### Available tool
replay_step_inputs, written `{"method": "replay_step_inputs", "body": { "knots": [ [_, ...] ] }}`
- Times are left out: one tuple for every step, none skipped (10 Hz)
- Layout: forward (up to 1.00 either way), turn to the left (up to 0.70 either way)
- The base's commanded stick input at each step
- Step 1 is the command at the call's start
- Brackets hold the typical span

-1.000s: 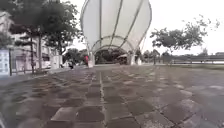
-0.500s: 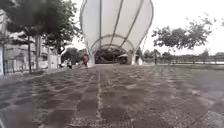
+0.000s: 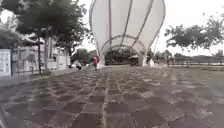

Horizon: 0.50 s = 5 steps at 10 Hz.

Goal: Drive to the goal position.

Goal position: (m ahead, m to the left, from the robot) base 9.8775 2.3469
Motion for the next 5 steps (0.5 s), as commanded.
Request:
{"method": "replay_step_inputs", "body": {
  "knots": [
    [1.00, 0.00],
    [1.00, 0.00],
    [1.00, 0.00],
    [1.00, 0.00],
    [1.00, 0.00]
  ]
}}
